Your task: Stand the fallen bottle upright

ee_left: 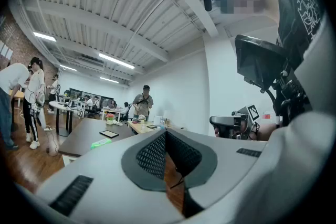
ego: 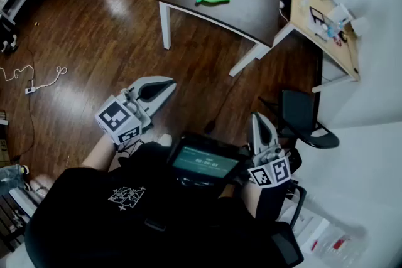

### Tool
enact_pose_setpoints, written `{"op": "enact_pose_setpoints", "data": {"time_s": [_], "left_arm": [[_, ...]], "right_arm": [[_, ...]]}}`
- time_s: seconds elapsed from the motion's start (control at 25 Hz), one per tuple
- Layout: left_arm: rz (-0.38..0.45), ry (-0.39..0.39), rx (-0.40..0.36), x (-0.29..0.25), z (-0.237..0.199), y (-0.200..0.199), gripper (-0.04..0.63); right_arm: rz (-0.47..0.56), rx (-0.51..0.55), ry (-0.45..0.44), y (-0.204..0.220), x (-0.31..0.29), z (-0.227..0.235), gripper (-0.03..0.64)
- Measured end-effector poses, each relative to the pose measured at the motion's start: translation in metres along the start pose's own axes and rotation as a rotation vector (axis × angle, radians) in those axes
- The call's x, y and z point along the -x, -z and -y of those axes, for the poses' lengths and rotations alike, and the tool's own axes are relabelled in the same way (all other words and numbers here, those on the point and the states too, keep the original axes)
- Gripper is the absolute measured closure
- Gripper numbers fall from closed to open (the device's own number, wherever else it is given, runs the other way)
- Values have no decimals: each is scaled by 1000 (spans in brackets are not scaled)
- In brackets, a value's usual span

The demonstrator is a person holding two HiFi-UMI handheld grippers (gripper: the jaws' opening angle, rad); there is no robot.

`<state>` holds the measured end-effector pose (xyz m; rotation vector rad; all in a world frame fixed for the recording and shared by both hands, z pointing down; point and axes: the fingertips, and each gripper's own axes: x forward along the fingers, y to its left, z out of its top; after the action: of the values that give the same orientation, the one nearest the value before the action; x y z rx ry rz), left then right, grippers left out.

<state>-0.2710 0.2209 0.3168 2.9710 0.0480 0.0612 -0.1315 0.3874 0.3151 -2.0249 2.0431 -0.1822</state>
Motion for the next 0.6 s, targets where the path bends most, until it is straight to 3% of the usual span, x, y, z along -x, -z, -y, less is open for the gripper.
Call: {"op": "enact_pose_setpoints", "data": {"time_s": [0.6], "left_arm": [[-23, -73, -17, -35, -6, 8, 594]], "right_arm": [[-44, -4, -47, 0, -6, 44, 603]]}}
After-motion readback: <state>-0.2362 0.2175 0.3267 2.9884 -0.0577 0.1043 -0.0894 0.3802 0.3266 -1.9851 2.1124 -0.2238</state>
